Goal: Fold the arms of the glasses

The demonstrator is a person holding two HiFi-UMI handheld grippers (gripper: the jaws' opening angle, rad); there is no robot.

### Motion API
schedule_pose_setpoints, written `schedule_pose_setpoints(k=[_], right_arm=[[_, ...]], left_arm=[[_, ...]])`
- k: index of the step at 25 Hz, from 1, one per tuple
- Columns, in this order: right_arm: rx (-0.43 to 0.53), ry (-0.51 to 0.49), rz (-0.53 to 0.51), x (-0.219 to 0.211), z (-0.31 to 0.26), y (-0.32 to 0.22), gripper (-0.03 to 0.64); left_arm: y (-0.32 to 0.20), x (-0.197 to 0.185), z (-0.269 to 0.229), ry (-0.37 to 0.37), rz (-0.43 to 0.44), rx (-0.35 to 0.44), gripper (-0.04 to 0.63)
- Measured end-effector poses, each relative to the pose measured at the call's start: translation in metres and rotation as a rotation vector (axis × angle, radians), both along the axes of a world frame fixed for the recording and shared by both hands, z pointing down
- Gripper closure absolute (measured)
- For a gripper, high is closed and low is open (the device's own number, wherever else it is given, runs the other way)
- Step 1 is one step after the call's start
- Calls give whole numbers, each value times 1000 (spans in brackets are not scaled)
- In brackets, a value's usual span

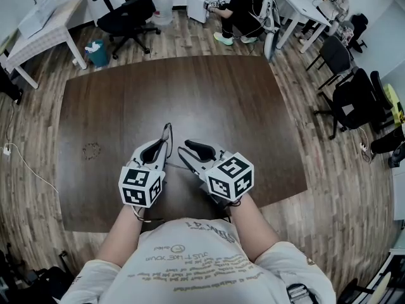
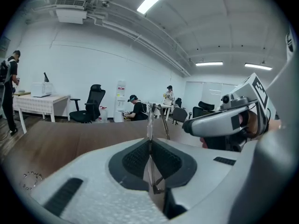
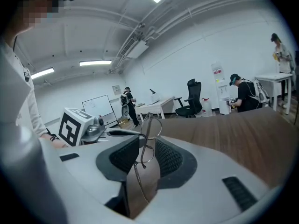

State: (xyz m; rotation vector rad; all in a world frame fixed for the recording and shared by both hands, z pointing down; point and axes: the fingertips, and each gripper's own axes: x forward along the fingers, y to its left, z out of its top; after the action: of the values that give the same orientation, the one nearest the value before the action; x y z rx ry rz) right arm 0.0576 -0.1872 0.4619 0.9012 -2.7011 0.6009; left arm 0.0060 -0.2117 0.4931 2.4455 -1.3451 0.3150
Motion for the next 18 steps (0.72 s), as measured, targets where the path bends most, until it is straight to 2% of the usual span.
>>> schedule_pose_setpoints(k=[7,12,18], right_arm=[[-9,-47,52,20,-6,10,502],[-58,-87,65,21,10,28,511],[-142,-84,47,17,43,52,511]], left_arm=[[-6,-14,7,20,-66,-34,563],[-10,-24,12,39,-112,-67,563],[-13,-27,13,64,-143,-82,563]])
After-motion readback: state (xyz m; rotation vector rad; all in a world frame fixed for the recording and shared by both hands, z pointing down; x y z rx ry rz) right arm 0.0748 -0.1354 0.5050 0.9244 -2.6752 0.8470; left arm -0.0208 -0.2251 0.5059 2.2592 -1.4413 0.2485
